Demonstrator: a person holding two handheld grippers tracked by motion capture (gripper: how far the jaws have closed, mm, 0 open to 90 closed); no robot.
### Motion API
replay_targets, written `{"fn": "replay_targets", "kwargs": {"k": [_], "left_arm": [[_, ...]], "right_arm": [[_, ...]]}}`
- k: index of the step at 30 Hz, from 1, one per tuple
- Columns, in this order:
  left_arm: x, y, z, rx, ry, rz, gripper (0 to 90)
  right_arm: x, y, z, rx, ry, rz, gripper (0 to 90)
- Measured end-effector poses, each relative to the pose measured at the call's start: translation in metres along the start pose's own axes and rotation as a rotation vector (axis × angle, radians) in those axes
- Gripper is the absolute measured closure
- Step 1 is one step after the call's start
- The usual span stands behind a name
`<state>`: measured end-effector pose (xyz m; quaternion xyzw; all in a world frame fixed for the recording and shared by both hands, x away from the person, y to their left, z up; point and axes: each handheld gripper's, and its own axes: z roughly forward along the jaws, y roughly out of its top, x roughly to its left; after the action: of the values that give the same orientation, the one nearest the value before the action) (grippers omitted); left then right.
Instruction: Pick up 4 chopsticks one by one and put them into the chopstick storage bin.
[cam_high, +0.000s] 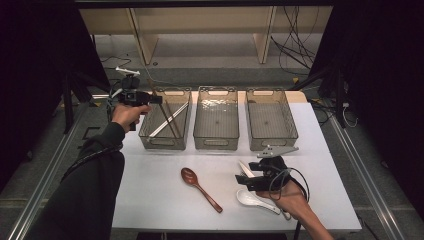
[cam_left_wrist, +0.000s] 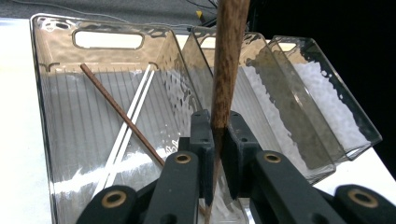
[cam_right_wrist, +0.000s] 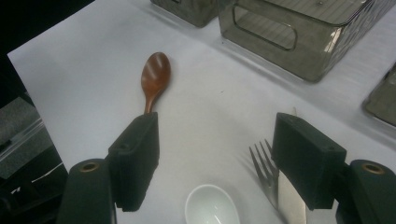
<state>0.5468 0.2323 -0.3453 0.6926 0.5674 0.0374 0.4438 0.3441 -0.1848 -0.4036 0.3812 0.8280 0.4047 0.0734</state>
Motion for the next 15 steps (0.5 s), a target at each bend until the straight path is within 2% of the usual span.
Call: {"fn": "replay_targets", "kwargs": {"k": [9,15], "left_arm": [[0.002,-0.001,0.008,0.026,0.013,-0.009,82.6],[0.003,0.001,0.013,0.03,0.047,-0.004,79.8]], "right_arm": [[0.0,0.0,0.0,0.002,0.002,0.0,32.9],[0.0,0.0,0.0,0.0,0.003,-0.002,32.9]]}}
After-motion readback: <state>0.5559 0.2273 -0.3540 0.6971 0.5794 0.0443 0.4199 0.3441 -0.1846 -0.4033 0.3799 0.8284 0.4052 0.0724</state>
